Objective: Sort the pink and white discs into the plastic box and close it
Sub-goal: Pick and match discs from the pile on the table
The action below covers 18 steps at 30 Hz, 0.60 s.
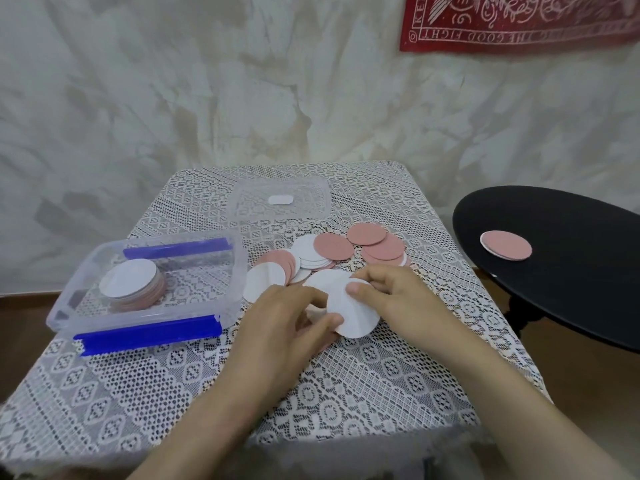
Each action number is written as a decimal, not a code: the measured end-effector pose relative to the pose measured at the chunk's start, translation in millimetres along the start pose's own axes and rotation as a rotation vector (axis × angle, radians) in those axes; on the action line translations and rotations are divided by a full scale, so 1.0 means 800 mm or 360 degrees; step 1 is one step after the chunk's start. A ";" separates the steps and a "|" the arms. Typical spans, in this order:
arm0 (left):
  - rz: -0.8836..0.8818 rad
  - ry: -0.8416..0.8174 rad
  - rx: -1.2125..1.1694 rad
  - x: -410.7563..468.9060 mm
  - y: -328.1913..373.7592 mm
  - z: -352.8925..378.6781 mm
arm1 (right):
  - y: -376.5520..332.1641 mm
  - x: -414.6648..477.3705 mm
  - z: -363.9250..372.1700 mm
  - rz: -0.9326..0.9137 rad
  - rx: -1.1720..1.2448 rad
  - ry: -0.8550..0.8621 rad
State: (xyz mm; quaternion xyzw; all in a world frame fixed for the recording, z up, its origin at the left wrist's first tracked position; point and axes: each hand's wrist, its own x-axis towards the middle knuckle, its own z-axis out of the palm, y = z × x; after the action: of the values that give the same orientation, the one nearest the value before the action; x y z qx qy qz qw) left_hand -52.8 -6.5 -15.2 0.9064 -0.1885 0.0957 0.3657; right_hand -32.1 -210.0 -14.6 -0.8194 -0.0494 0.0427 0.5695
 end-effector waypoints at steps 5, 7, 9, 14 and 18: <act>-0.0381 -0.0031 -0.0680 0.000 0.007 -0.006 | 0.000 0.009 0.008 -0.0050 -0.0169 -0.0087; -0.0399 -0.0032 -0.0666 0.001 0.005 -0.008 | 0.002 0.012 0.009 -0.0090 -0.0424 0.0010; -0.0385 -0.0026 -0.0594 0.002 0.001 -0.008 | 0.000 0.016 0.005 -0.0114 -0.0647 0.0150; -0.0279 -0.0034 -0.0165 0.003 -0.018 -0.008 | -0.009 0.026 0.005 0.0064 -0.1140 0.0056; -0.0271 -0.0034 -0.0159 0.004 -0.025 -0.008 | -0.012 0.031 0.008 0.0122 -0.1109 0.0049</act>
State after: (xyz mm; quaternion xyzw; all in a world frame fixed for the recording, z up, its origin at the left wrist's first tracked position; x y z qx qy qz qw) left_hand -41.7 10.4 -22.3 0.9008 -0.1191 0.0451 0.4152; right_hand -8.8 -197.7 -8.3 -0.9664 -0.0216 0.0323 0.2541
